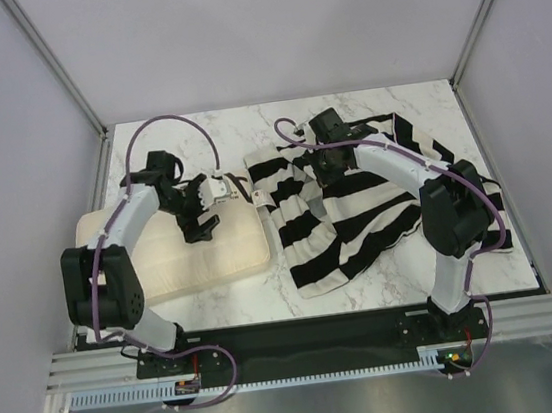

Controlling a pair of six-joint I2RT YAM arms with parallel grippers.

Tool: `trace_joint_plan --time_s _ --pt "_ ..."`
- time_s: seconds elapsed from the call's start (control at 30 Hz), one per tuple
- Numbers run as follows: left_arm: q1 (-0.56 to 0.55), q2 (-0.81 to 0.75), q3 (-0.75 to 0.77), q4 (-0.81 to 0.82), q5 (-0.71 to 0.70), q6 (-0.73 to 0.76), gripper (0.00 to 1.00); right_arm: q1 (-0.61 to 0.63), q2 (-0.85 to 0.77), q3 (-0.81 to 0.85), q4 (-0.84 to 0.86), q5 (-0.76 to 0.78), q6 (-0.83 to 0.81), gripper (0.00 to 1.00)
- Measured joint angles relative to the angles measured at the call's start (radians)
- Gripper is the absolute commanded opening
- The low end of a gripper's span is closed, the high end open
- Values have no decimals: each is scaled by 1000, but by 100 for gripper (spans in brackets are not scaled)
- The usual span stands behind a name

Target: Put the pillow into the pillowcase

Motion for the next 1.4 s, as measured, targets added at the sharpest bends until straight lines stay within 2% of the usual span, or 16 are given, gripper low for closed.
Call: trace_joint_plan --time_s 0.13,0.17,0.2,0.23,0.3,0.33,0.4,0.57,0.73,0.9,1.07,1.17,1.2,1.23,1.27,1.4 --pt "-48 95 -72 129 -61 31 100 -8 0 0 -5 -16 0 0" --pt "-52 117 -73 148 -74 38 97 -12 0 0 -6 -21 0 0" --pt "-54 138 -72 157 -79 43 90 -14 0 0 -5 -26 1 0" --pt "-55 149 -67 157 -80 49 64 -18 0 0 -6 -30 1 0" --pt "-54 156 -53 151 -80 66 46 -23 0 0 -6 -42 1 0" --pt "-54 156 -50 149 -82 75 29 -25 0 0 -6 -47 3 0" --pt "-55 151 -49 145 -87 96 3 -29 0 0 -6 -58 4 0" --pt "-60 110 -53 132 -99 140 2 -34 0 0 -6 -84 8 0" --pt "-41 41 -50 91 -49 139 2 -41 0 0 -6 -116 16 0" --pt "-40 -74 -42 48 52 136 2 -60 0 0 -5 -171 34 0" --pt "-90 -159 47 13 163 109 2 -91 -3 0 -3 -230 55 0" --pt "-137 -164 91 11 191 84 4 -103 -6 0 1 -246 60 0" --pt "-149 -160 96 11 191 74 11 -105 -8 0 2 -248 61 0" --pt "-159 -151 98 8 190 63 47 -106 -9 0 3 -250 61 0" --pt "-165 -136 104 3 188 50 98 -107 -10 0 3 -253 61 0" --pt "-175 -59 138 11 147 -101 100 -108 -13 -3 3 -256 61 0"
